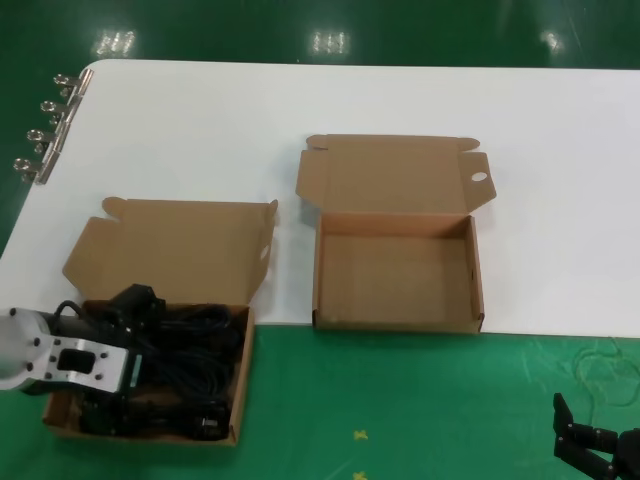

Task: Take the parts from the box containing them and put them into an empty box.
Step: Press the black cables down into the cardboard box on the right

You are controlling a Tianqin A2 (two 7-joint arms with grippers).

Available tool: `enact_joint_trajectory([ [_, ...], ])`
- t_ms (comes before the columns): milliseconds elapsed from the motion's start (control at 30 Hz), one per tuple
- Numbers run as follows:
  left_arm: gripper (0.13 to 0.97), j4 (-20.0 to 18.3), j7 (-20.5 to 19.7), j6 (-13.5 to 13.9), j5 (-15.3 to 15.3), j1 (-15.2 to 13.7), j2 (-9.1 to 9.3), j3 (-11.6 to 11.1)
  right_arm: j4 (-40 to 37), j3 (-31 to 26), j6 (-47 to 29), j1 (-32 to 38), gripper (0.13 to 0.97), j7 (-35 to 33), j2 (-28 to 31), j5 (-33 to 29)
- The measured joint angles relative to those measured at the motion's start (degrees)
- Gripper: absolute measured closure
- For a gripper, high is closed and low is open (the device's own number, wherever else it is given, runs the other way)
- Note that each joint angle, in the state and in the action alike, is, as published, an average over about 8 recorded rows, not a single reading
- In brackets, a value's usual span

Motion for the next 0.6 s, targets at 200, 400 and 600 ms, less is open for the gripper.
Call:
enact_joint_trajectory([
  [200, 0.161, 5.24, 6.19, -1.47, -0.49, -1.87, 2.49, 0.55, 0.0, 0.0, 0.0, 0.0, 0.129, 0.0, 0.0, 0.0],
  [400, 0.226, 8.85, 9.43, -2.17, -0.5, -3.55, 3.71, 0.92, 0.0, 0.0, 0.0, 0.0, 0.129, 0.01, 0.0, -0.01],
  [600, 0.315, 8.96, 8.82, -1.56, -0.25, -3.97, 3.25, 1.07, 0.0, 0.0, 0.0, 0.0, 0.129, 0.02, 0.0, -0.01],
])
